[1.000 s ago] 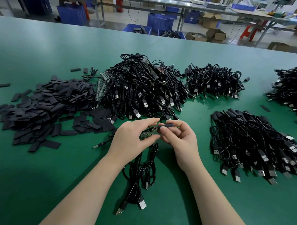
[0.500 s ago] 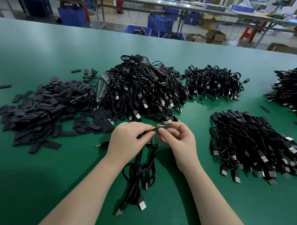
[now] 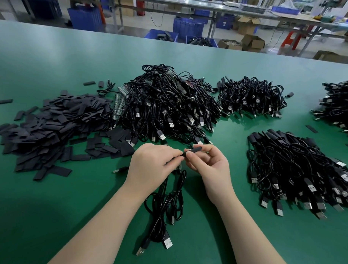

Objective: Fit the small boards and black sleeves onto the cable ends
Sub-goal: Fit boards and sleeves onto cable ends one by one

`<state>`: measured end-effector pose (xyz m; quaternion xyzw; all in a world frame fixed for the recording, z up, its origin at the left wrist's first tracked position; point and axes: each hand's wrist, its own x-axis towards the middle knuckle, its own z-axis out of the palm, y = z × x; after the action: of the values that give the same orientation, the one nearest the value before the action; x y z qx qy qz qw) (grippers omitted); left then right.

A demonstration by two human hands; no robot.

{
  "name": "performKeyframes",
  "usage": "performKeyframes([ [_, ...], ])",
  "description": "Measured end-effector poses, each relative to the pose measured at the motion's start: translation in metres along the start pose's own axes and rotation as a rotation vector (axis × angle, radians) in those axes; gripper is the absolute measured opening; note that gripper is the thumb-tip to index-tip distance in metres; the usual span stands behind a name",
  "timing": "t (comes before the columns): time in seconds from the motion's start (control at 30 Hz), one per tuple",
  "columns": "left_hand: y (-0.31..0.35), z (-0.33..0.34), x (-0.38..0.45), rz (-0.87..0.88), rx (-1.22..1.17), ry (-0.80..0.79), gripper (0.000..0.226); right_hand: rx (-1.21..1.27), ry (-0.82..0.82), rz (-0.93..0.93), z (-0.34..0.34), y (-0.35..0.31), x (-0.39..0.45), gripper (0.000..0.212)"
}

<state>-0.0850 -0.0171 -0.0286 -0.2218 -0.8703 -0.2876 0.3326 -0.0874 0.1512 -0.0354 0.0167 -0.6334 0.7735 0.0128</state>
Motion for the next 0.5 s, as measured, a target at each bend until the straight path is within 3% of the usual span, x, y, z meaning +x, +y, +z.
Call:
performKeyframes([
  [0.27,0.0052,0.0017,0.0004,-0.01,-0.015,0.018,0.024,0.041,0.001,0.018,0.0016,-0.0025,-0.0012,0.024],
  [0.5,0.008,0.0002,0.0001,-0.223,-0.069,-0.007,0.015,-0.137,0.12,-0.168,0.009,-0.0014,-0.0082,0.036],
])
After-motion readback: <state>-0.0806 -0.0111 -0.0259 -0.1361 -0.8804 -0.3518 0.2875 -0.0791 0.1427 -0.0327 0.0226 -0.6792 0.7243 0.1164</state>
